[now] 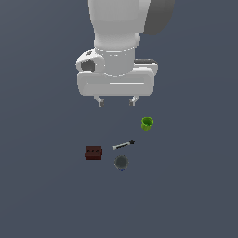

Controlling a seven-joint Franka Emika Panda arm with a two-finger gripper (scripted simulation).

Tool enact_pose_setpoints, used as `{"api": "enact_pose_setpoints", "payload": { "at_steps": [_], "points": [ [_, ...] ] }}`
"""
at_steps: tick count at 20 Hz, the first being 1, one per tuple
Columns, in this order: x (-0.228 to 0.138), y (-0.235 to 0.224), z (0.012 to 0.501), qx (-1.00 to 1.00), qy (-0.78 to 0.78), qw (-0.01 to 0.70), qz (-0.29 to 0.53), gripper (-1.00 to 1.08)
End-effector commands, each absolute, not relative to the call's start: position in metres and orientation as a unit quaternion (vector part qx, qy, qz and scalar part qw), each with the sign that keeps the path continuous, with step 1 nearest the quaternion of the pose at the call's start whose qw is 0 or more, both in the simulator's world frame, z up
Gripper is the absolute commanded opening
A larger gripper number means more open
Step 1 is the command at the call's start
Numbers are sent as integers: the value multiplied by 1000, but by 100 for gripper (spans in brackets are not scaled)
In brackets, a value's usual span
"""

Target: Pick up a designated object from a clutter of objects.

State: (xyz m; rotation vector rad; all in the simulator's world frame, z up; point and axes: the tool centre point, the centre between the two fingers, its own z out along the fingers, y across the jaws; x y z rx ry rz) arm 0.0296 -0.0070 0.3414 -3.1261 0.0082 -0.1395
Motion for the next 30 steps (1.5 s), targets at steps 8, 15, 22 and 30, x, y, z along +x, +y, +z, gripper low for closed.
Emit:
{"api": "enact_pose_setpoints", "payload": {
  "at_steps": [8, 15, 22, 30],
  "points": [
    [65, -3, 271, -999, -17, 3, -32, 100],
    [89, 2, 196, -999, -37, 1, -19, 100],
    [102, 8, 124, -998, -55, 0, -9, 100],
    [105, 12, 75, -998, -67, 0, -2, 100]
  ]
}}
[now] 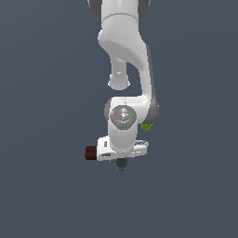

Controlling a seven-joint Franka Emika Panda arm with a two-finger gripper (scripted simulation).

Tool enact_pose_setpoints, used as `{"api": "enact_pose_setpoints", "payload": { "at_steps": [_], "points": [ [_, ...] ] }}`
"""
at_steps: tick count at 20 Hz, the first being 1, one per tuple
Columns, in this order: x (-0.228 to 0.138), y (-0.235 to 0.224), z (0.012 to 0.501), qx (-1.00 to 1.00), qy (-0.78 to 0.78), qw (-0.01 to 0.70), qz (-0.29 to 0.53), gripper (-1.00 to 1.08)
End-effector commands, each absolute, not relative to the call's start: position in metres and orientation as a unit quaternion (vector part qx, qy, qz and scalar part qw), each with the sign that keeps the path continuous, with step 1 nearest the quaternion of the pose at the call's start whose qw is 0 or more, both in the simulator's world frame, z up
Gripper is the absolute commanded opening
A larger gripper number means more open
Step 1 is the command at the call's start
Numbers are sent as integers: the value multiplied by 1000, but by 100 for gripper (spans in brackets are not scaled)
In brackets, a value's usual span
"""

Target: Pick up a designated object from a clutter of objects.

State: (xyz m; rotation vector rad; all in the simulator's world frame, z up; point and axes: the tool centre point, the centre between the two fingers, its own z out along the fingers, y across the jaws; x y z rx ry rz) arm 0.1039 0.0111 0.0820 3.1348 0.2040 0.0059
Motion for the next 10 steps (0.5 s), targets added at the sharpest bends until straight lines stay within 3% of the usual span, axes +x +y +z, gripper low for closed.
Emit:
{"api": "enact_pose_setpoints", "payload": {
  "at_steps": [1, 10],
  "points": [
    [105, 12, 72, 998, 68, 0, 1, 100],
    [104, 12, 62, 998, 69, 0, 0, 100]
  ]
}}
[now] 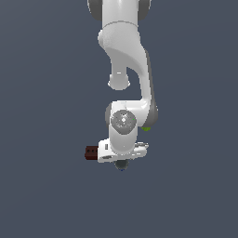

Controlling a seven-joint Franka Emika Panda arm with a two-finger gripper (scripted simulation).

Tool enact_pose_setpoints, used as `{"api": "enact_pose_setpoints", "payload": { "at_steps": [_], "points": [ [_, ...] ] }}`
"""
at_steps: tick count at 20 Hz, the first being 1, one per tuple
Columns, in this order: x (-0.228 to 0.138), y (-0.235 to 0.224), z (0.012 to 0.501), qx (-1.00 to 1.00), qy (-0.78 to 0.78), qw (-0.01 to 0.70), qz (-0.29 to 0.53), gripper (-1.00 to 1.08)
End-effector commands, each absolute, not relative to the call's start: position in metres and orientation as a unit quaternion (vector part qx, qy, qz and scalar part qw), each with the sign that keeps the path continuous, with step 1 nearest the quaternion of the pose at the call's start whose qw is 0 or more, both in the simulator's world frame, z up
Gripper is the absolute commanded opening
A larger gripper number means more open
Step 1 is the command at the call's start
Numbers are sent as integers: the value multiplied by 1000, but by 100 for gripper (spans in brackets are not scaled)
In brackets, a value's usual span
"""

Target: Pick up a designated object from a clutter of objects.

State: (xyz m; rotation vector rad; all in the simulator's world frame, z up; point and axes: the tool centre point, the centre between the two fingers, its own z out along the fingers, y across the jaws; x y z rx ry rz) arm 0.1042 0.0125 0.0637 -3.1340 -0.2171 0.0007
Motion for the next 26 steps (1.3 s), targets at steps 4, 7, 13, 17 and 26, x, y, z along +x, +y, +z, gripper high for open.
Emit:
{"api": "enact_pose_setpoints", "payload": {
  "at_steps": [4, 7, 13, 17, 26],
  "points": [
    [104, 12, 48, -998, -69, 0, 0, 100],
    [103, 12, 31, -998, -69, 0, 0, 100],
    [104, 12, 14, -998, -69, 0, 0, 100],
    [104, 12, 13, -998, -69, 0, 0, -100],
    [104, 12, 14, -998, -69, 0, 0, -100]
  ]
}}
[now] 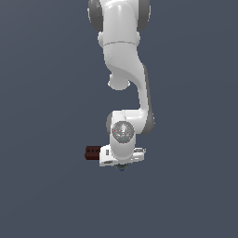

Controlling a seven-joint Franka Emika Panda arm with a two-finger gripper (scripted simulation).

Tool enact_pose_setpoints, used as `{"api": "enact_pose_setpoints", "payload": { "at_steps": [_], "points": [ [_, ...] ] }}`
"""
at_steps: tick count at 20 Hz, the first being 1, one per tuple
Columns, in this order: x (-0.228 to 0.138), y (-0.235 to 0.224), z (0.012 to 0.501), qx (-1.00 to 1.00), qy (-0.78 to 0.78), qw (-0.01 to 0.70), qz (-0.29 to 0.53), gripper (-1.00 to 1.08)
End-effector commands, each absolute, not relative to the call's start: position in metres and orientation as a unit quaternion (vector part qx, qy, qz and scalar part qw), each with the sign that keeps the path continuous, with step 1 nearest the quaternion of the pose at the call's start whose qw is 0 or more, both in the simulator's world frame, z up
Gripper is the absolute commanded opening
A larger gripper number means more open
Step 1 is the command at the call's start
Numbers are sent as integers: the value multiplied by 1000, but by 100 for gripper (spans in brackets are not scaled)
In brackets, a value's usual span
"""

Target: Pick up a designated object from a clutter of objects.

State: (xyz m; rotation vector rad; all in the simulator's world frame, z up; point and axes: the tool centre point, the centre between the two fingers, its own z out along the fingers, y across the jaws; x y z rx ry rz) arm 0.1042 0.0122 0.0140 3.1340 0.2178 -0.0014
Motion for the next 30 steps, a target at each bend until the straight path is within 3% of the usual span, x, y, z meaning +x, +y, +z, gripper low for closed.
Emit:
{"api": "enact_pose_setpoints", "payload": {
  "at_steps": [1, 14, 30],
  "points": [
    [104, 12, 14, 998, 69, 0, 0, -100],
    [82, 0, 49, 998, 69, 0, 0, -100],
    [11, -37, 162, 998, 69, 0, 0, -100]
  ]
}}
